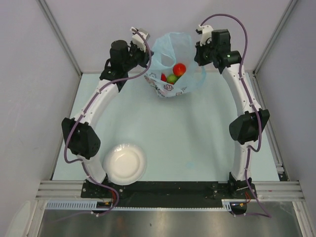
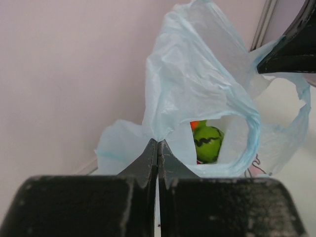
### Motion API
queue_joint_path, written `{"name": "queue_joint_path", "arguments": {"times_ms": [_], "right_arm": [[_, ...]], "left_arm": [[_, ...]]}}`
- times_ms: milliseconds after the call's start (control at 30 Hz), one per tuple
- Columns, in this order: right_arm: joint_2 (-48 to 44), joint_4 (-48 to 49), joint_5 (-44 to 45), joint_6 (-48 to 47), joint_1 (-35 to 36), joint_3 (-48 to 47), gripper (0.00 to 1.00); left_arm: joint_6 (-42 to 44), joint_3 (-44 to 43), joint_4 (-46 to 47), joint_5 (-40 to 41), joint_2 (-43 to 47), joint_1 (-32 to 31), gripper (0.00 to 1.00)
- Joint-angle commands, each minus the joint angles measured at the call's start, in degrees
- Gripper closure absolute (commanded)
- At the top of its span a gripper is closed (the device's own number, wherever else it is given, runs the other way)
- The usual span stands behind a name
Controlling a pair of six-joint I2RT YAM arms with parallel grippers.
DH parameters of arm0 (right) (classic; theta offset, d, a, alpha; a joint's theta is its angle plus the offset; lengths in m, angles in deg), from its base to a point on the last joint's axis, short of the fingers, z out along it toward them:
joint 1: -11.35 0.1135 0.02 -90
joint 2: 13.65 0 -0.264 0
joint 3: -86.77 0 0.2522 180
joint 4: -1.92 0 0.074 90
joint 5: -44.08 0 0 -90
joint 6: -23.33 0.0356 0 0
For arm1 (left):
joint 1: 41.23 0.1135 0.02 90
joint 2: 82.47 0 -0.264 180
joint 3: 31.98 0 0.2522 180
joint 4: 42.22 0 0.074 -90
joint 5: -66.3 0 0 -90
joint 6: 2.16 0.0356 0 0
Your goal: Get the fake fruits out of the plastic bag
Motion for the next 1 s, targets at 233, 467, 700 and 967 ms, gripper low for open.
{"name": "queue_joint_path", "arguments": {"times_ms": [233, 467, 700, 967], "right_arm": [[-8.54, 3.33, 5.14, -3.84, 2.19, 14.86, 1.00], [-14.87, 3.24, 4.89, -1.64, 4.92, 33.07, 0.84], [-19.96, -1.32, 1.55, -1.38, 3.87, 30.18, 0.20], [-28.40, -3.88, -2.41, -0.59, 2.72, 35.44, 0.11]], "left_arm": [[1.82, 22.91, 5.86, 0.28, 13.82, -0.07, 1.00], [3.41, 32.18, -1.08, 11.44, 18.57, -0.16, 1.00], [-1.08, 31.48, -13.71, 14.95, 28.32, 0.63, 0.04], [8.23, 40.96, -30.48, 9.37, 43.09, 13.88, 0.00]]}}
